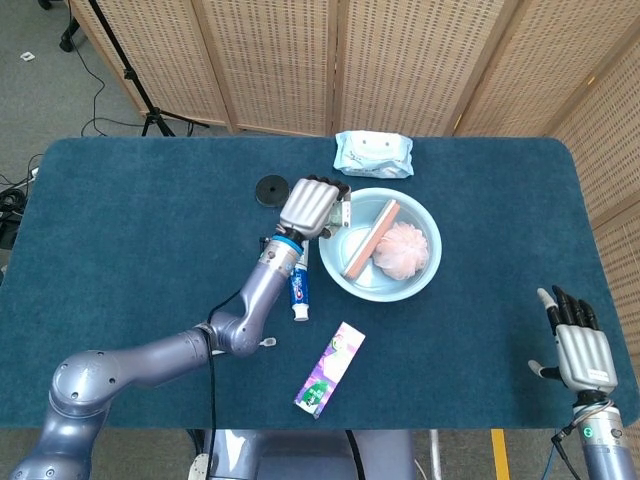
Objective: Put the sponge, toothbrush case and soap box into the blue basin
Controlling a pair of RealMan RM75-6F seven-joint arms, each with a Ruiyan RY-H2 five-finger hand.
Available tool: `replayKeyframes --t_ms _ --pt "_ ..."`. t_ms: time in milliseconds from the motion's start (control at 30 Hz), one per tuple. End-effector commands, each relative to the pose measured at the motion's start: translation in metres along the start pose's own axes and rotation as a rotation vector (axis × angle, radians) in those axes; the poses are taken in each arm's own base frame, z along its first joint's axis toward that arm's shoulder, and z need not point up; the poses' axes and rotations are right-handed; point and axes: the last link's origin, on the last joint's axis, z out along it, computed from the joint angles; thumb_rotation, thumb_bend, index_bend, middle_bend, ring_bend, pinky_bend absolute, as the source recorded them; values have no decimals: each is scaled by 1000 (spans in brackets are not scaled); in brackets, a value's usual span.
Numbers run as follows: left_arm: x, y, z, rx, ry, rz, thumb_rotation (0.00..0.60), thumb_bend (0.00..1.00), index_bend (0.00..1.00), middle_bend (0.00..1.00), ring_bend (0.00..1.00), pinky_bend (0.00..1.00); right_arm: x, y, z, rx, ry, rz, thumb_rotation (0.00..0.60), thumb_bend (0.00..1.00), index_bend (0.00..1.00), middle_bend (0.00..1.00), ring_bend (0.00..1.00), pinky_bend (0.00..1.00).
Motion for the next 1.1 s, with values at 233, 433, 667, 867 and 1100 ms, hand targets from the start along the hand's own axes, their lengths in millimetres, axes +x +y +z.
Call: replayKeyframes --t_ms 233,433,667,867,1100 --pt "-37 40 11 -46 -54 -62 600 429 888 466 376 349 3 5 2 -22 10 12 600 105 0 0 0 19" --pt "-45 50 15 -52 -61 -92 600 417 761 336 273 349 4 10 3 -36 11 24 600 105 0 0 0 19" --pt "-51 55 16 -79 -91 -90 600 346 243 0 0 253 5 14 5 -48 9 37 600 105 0 0 0 19" --pt "-50 49 14 -99 -112 -75 600 227 15 0 0 58 6 13 5 -44 11 39 600 105 0 0 0 19" --pt "-41 33 12 -86 -97 -79 600 203 0 0 0 21 5 11 3 -39 11 34 600 105 0 0 0 19"
